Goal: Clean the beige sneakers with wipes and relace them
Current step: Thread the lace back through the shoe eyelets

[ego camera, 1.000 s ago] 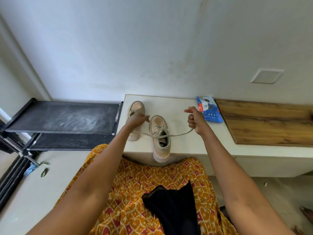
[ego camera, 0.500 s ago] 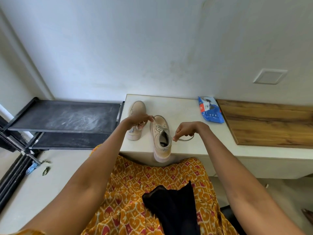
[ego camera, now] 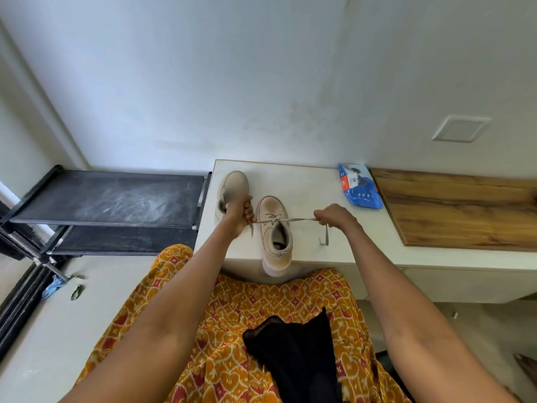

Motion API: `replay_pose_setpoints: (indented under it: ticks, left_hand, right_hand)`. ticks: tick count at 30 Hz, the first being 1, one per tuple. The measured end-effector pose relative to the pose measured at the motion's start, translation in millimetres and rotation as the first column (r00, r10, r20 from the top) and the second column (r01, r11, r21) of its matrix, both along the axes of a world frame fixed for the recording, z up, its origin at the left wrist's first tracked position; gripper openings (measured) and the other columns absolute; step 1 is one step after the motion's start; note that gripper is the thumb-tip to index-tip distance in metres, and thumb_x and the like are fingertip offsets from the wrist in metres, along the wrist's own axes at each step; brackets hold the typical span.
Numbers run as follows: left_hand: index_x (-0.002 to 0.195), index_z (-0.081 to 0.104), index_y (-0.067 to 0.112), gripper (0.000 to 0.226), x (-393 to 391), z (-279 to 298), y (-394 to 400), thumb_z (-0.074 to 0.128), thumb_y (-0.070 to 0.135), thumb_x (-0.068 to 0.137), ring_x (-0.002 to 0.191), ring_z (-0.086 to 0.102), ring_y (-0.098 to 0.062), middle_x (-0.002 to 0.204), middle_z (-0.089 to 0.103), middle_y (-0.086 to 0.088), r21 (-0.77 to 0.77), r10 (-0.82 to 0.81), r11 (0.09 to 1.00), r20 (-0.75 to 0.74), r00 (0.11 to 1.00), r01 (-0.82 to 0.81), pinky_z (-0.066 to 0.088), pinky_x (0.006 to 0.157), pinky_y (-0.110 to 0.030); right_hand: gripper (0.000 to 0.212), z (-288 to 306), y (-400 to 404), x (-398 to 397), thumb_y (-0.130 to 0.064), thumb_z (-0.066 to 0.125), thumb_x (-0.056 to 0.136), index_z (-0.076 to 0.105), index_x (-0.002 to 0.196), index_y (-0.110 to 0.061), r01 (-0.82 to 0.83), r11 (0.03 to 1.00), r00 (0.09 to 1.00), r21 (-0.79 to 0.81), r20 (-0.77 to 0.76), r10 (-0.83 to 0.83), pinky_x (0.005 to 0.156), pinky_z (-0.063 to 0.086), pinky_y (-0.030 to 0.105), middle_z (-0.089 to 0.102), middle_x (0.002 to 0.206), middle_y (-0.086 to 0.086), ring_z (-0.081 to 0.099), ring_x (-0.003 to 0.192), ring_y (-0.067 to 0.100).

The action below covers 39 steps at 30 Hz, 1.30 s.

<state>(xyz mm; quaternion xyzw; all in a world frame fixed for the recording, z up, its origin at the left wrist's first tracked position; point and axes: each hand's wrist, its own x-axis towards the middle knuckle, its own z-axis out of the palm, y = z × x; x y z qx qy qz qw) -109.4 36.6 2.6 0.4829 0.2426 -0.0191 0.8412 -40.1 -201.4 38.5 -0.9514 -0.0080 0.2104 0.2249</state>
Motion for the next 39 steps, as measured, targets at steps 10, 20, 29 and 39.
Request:
replay_pose_setpoints:
  ticks: [10, 20, 29, 39]
  left_hand:
    - [0.115, 0.058, 0.022, 0.03, -5.8, -10.1, -8.5, 0.059, 0.038, 0.09, 0.061, 0.055, -0.013, 0.082, 0.062, -0.004, 0.766, -0.498, 0.425, -0.246, 0.832, 0.481, 0.043, 0.05, -0.023]
    - [0.112, 0.068, 0.021, 0.04, 3.1, -11.5, -16.4, 0.068, 0.046, 0.081, 0.097, 0.061, -0.015, 0.103, 0.068, -0.001, 0.916, -0.496, 0.186, -0.226, 0.838, 0.357, 0.049, 0.081, -0.033]
    - [0.109, 0.068, 0.015, 0.033, 8.2, -12.7, -21.3, 0.063, 0.037, 0.086, 0.1, 0.059, -0.019, 0.107, 0.067, -0.003, 0.975, -0.404, 0.113, -0.129, 0.906, 0.19, 0.049, 0.082, -0.034]
    - [0.095, 0.058, 0.015, 0.016, -10.6, -29.0, -3.8, 0.054, 0.031, 0.093, 0.09, 0.056, -0.02, 0.103, 0.053, -0.002, 0.962, -0.365, 0.104, -0.2, 0.909, 0.253, 0.046, 0.078, -0.035]
  right_hand:
    - [0.043, -17.6, 17.2, -9.3, -0.043, 0.06, 0.087, 0.059, 0.121, -0.016, -0.244, 0.969, 0.949, 0.032, 0.215, 0.232, 0.094, 0.043, 0.04, 0.051, 0.126, 0.01, 0.046, 0.119, 0.026]
    - [0.027, -24.8, 39.5, -29.9, -0.024, 0.061, 0.088, 0.066, 0.115, -0.021, -0.293, 0.86, 0.956, 0.418, 0.113, 0.271, 0.086, 0.049, 0.025, 0.064, 0.104, -0.005, 0.059, 0.1, 0.01]
    - [0.021, -46.0, 52.7, -29.4, -0.031, 0.07, 0.083, 0.072, 0.096, -0.015, -0.044, 0.873, 0.984, 0.486, 0.171, -0.045, 0.082, 0.056, 0.038, 0.072, 0.093, 0.002, 0.067, 0.087, 0.018]
    - [0.019, -32.6, 38.4, -18.6, -0.03, 0.065, 0.087, 0.072, 0.095, -0.015, -0.17, 0.925, 0.969, 0.339, 0.227, 0.095, 0.074, 0.054, 0.033, 0.07, 0.095, 0.001, 0.063, 0.087, 0.016]
